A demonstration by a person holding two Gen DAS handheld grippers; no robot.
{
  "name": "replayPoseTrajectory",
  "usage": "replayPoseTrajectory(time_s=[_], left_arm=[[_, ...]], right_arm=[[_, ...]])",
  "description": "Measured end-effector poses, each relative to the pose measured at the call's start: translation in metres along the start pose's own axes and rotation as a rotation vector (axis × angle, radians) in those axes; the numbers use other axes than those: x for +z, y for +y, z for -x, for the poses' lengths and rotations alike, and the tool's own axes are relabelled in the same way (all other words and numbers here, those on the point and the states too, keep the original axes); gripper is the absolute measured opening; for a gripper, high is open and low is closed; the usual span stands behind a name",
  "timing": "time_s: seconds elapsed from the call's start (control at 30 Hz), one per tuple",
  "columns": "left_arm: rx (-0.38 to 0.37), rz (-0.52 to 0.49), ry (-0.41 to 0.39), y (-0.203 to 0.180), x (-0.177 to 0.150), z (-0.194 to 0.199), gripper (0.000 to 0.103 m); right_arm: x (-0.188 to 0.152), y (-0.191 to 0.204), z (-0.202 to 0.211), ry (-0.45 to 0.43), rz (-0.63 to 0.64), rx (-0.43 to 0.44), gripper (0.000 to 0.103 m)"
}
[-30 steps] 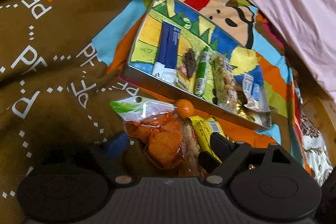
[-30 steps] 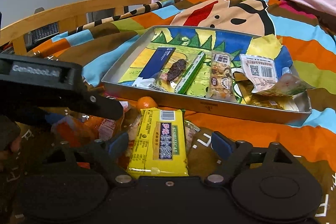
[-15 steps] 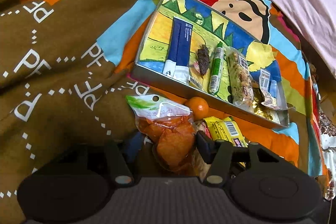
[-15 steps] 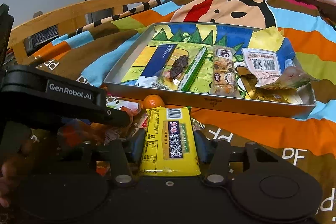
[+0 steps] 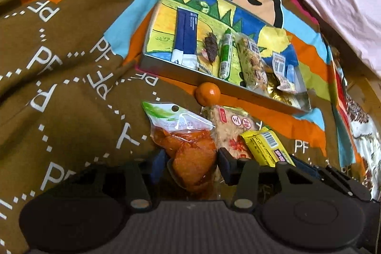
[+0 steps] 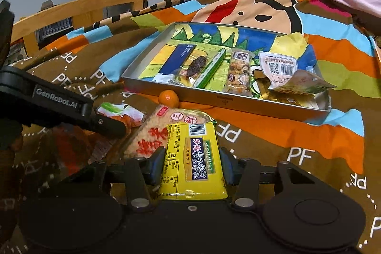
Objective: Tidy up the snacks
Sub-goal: 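Grasp the orange chip bag with the left tool while the right tool grasps the yellow bar, then carry the chip bag and yellow bar into the tray and release both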
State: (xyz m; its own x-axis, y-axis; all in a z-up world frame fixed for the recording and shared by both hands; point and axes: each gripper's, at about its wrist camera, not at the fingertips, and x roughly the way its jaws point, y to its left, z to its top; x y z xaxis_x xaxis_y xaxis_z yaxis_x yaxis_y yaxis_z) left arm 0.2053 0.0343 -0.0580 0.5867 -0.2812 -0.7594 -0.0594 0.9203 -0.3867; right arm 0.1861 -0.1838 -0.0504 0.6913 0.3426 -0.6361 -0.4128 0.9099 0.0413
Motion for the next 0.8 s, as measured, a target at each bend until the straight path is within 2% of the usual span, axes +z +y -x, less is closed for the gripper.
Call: replayPoseTrajectory(time_s=[0.1, 0.2, 0.23, 0.3, 0.37, 0.63, 0.8], left_arm=[[-0.002, 0.000, 0.008, -0.002, 0.001, -0.005, 0.063], [0.012, -0.038, 0.013, -0.007, -0.001, -0.008, 0.064], [0.017, -0.055, 0.013, -0.008, -0.002, -0.008, 0.063], [0.040, -0.085, 0.009, -0.010, -0.003, -0.007, 0.054], [0.037, -0.091, 0.005, -0.010, -0.005, -0.004, 0.052], [0.009, -0.099, -0.019, -0.013, -0.011, 0.018, 0.051], [-0.013, -0.125, -0.107, -0.023, -0.017, 0.039, 0.051]], right_arm=[[-0.002, 0.001, -0.002, 0.000, 0.003, 0.004, 0.052], [-0.004, -0.002, -0.004, 0.002, -0.022, 0.034, 0.055], [-0.004, -0.004, -0.005, 0.006, -0.032, 0.043, 0.055], [-0.006, -0.008, -0.006, 0.014, -0.065, 0.059, 0.055], [-0.006, -0.010, -0.005, 0.018, -0.092, 0.071, 0.050], [-0.008, 0.004, 0.015, -0.032, -0.023, 0.008, 0.049], [-0.002, 0.006, 0.036, -0.101, -0.008, -0.025, 0.049]])
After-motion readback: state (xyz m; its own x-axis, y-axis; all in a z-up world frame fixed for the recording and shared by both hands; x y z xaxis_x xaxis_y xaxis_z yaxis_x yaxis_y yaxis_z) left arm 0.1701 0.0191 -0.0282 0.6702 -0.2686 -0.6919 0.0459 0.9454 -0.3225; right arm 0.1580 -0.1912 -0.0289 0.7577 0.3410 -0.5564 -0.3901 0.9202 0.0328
